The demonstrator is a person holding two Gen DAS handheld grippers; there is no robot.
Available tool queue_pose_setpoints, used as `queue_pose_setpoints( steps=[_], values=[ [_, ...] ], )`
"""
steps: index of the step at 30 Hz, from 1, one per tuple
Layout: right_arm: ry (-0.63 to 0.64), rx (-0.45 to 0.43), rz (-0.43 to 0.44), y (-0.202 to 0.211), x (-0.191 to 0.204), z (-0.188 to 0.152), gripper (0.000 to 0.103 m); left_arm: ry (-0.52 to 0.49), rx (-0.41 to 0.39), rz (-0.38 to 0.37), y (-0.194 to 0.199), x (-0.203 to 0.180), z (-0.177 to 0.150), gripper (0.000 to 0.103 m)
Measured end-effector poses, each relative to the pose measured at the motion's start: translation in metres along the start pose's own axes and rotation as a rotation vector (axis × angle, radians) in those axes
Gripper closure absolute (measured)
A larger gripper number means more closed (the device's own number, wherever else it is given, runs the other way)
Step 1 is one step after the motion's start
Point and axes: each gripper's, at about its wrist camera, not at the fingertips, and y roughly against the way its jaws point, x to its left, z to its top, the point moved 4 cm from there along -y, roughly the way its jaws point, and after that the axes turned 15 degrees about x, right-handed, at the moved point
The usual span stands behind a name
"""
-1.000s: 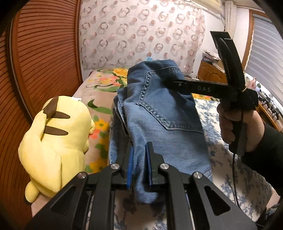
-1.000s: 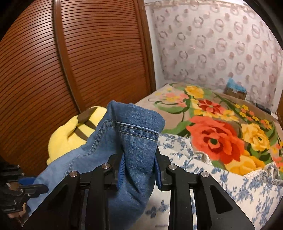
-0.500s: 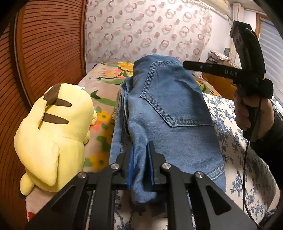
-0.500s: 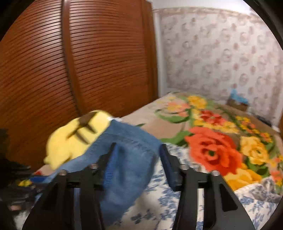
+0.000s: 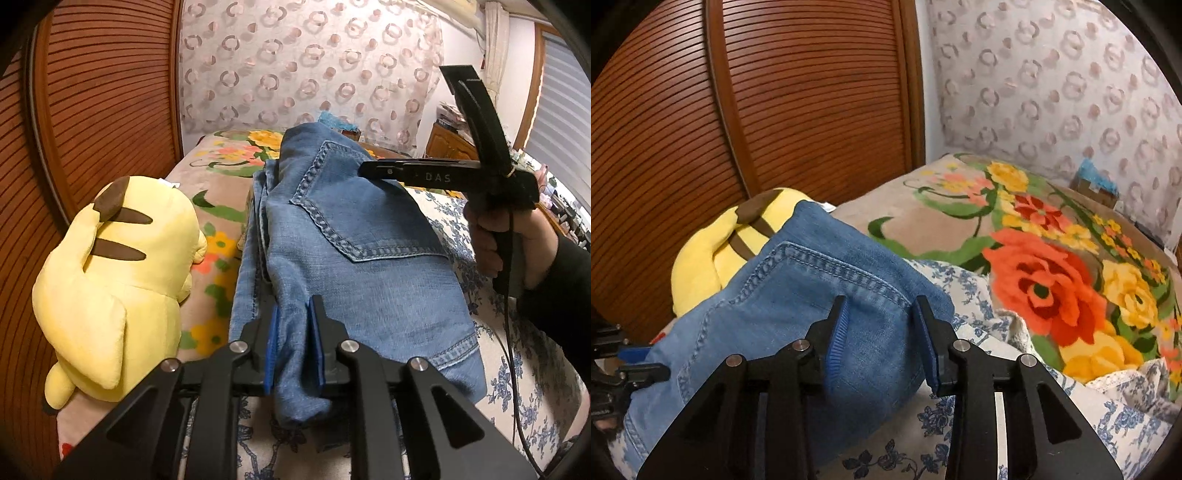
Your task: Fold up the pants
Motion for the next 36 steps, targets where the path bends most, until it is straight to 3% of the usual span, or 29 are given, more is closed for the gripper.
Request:
queue_pose_setpoints(
  steps=[8,16,19,23,36],
  values=[
    [-0.017,-0.001,-0.032,0.041,0.015,-0.024,0.069,0.026,-0.012,0.044,0.016,-0.007,-0.001,0.085],
    [-0.055,-0.029,-0.057,0.095,0.026,-0.071,0.062,-0.005,-0.068,0.045,0.048,-0.028,-0.007,0.062],
    [-0.069,-0.038,-0.074,0.109,0.026,-0.085,0.058,-0.025,-0.086,0.043,0.06,-0.041,-0.01,0.058],
    [-0.094,-0.051,-0.098,0.128,0.027,-0.105,0.053,-0.032,-0.113,0.029,0.072,-0.053,-0.015,0.043],
    [-0.192,-0.073,-0.188,0.175,0.03,-0.164,0.037,-0.062,-0.094,0.057,0.084,-0.09,-0.034,0.042]
  ],
)
